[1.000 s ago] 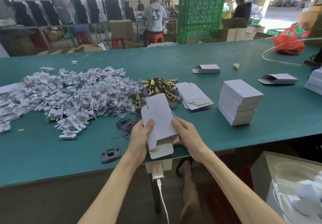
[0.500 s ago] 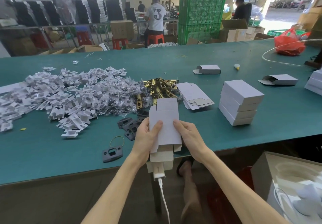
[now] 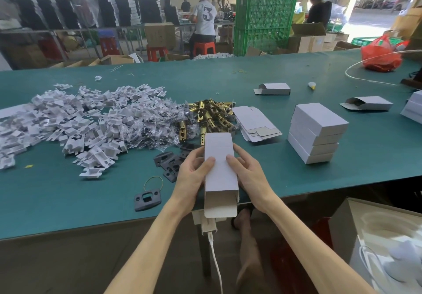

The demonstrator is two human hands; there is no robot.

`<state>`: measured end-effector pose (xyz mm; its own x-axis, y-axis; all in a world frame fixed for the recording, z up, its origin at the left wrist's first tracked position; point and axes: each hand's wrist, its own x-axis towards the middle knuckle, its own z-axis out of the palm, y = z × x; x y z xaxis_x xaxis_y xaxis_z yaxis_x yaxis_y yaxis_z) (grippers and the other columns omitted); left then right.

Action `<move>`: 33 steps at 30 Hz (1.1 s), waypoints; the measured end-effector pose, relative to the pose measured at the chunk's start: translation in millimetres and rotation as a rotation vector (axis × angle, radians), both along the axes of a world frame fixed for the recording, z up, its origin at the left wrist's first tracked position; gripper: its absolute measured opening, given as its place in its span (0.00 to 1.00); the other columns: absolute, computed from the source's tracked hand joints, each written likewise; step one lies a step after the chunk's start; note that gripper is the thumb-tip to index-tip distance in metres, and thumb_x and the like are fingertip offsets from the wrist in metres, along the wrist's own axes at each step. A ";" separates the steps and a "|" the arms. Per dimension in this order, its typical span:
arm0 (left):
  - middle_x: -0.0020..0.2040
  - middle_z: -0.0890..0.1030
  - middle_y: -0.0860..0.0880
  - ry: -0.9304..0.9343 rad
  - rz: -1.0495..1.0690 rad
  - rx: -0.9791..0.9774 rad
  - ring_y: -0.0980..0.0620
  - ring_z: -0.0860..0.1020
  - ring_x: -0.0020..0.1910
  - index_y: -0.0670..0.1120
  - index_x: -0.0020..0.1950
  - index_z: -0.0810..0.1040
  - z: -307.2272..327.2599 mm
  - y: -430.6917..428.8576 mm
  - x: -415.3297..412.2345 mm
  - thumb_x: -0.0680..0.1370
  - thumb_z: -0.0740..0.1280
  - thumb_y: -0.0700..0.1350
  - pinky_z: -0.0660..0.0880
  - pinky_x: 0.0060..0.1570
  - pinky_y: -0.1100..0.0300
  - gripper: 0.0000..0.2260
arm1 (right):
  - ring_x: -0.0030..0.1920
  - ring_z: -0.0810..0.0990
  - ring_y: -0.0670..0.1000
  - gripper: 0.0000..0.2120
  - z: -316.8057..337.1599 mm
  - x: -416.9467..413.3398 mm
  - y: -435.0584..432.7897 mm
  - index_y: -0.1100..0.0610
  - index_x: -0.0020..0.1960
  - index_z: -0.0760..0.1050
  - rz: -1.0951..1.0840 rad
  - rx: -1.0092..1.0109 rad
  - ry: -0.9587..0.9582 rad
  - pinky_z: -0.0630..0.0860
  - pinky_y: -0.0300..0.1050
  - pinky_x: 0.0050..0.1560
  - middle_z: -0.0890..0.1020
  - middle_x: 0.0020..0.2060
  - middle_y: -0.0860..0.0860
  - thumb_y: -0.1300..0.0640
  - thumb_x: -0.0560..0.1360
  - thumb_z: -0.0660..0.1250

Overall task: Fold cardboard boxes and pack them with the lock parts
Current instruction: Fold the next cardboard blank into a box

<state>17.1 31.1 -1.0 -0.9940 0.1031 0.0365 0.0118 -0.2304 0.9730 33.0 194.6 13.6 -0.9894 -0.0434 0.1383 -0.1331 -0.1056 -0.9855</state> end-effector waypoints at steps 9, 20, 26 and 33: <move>0.57 0.86 0.45 -0.004 0.054 -0.023 0.38 0.83 0.59 0.46 0.65 0.80 -2.6 0.0 -0.6 0.81 0.71 0.43 0.81 0.59 0.39 0.12 | 0.52 0.85 0.52 0.10 -5.5 -2.4 0.6 0.50 0.61 0.80 -0.054 0.012 -0.025 0.83 0.44 0.46 0.86 0.51 0.47 0.53 0.81 0.69; 0.57 0.84 0.51 0.061 0.028 -0.021 0.50 0.85 0.50 0.60 0.77 0.72 0.8 1.7 1.7 0.82 0.70 0.43 0.83 0.46 0.55 0.25 | 0.50 0.85 0.52 0.24 -6.1 -3.5 1.2 0.43 0.74 0.69 -0.047 0.019 -0.030 0.83 0.44 0.43 0.83 0.52 0.53 0.51 0.80 0.70; 0.60 0.85 0.50 0.006 -0.004 -0.033 0.45 0.84 0.53 0.53 0.67 0.83 1.9 1.0 3.5 0.83 0.68 0.42 0.84 0.49 0.51 0.13 | 0.46 0.84 0.50 0.15 -6.6 -1.6 2.4 0.42 0.67 0.76 -0.036 0.068 0.025 0.80 0.39 0.39 0.82 0.51 0.53 0.52 0.81 0.67; 0.61 0.85 0.47 -0.017 0.025 -0.005 0.45 0.83 0.54 0.51 0.66 0.83 0.6 0.5 1.9 0.82 0.69 0.41 0.82 0.50 0.50 0.13 | 0.46 0.82 0.44 0.11 -7.8 -1.8 2.7 0.47 0.63 0.79 -0.053 0.089 0.041 0.78 0.36 0.39 0.81 0.54 0.49 0.54 0.81 0.68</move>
